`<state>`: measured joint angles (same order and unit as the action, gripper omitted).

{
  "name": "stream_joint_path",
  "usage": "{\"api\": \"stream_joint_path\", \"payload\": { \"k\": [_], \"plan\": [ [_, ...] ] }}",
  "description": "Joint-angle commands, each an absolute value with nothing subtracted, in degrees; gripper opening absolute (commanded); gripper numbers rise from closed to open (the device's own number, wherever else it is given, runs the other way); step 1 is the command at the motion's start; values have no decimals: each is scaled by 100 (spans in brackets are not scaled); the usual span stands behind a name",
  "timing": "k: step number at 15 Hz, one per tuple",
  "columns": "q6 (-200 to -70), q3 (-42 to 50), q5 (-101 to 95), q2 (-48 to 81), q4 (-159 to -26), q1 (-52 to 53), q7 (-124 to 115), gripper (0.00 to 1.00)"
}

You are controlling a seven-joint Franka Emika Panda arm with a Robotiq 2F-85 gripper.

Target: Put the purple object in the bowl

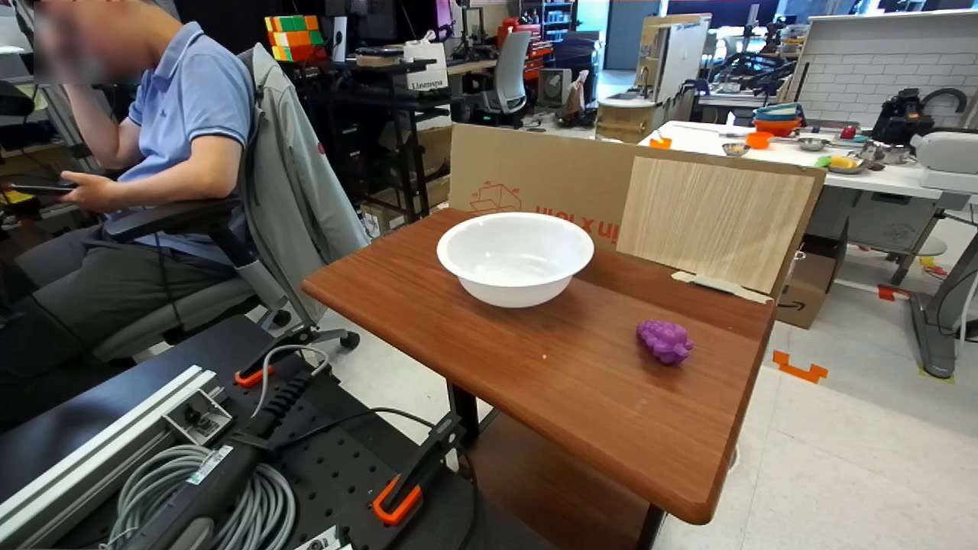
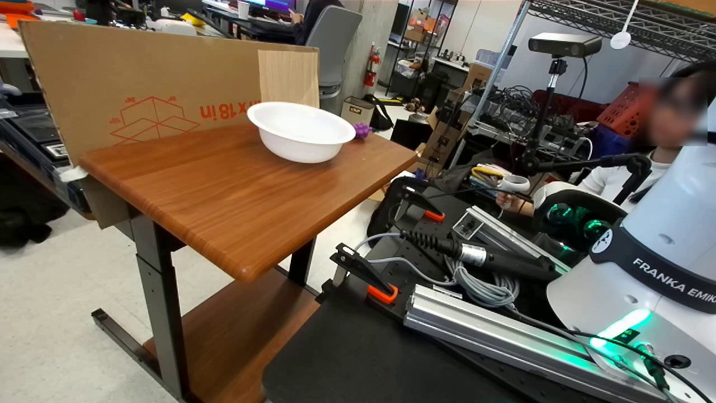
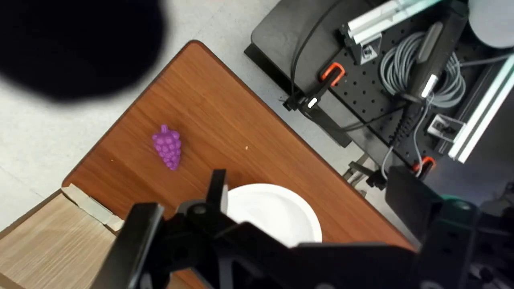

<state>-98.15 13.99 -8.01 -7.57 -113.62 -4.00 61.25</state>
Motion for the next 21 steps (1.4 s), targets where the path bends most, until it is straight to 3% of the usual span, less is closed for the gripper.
{"api": "stream_joint_path", "payload": {
  "k": [1,13,18,21],
  "plan": [
    [-10075,1249,-53,-313,-11129,-524,5255,100],
    [-13116,1122,2122,1010,-10979,-988,4015,100],
    [-13025,1046,1925,930,-11107,-1068,4046,100],
    [-12546,990,1807,828,-11132,-1234,5282,100]
  ]
}}
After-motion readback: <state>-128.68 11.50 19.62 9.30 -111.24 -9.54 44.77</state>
